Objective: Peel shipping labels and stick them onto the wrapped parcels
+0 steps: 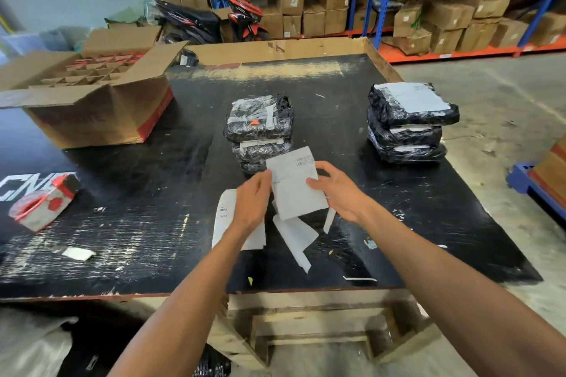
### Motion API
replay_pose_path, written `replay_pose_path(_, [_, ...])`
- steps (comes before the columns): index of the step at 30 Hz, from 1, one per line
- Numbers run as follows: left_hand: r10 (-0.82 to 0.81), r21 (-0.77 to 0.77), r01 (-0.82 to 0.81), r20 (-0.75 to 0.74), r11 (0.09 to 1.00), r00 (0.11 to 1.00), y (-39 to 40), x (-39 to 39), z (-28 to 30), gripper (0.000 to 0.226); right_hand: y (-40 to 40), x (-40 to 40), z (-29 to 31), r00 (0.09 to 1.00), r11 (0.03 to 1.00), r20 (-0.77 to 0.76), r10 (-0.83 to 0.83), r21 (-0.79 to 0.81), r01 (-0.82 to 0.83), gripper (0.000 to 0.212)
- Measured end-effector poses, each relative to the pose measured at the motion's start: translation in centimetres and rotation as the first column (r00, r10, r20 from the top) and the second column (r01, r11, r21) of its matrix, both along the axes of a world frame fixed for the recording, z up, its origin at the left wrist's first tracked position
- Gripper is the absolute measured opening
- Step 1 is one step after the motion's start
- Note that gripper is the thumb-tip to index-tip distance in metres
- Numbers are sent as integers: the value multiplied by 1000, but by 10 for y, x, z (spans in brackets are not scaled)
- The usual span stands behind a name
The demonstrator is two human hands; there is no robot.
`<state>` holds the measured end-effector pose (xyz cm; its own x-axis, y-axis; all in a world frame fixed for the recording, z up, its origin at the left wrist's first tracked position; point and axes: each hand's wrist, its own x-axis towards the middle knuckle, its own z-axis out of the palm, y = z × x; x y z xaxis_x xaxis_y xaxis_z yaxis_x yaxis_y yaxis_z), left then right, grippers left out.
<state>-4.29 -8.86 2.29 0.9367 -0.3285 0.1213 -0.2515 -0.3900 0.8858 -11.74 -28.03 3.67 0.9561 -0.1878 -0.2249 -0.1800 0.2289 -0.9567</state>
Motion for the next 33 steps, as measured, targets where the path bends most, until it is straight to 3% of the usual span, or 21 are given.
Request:
replay_pose_path(1, [13,-86,-21,-94,996,996,-13,-5,6,42,-2,-3,0,1000,1000,0,26,-18,-26,25])
replay_pose_path(4, [36,-173,-60,-140,983,990,-41,-14,16,15,-15,-10,2,998,994,14,57,-94,-55,19])
replay_pose_path(9, [-143,-282,76,-227,956,963,-61,-24,18,21,-47,-16,12,978,976,122,-168,-117,182,11])
replay_pose_path(15, [-218,-444,22,-395,896,892,-81,-33,34,16,-68,-22,16,979,964,124,-163,-190,185,13])
replay_pose_path(20, [-194,-375,43,-374,926,907,-86,-28,41,21,-75,-28,21,976,960,175,-128,-227,166,10])
replay_pose_path(25, [-204,-320,85,-361,944,910,-88,-26,39,20,-82,-33,19,975,825,186,-119,-529,201,13])
replay_pose_path(33, [-205,-306,96,-345,947,916,-87,-27,40,13,-82,-36,18,977,806,197,-78,-565,178,11])
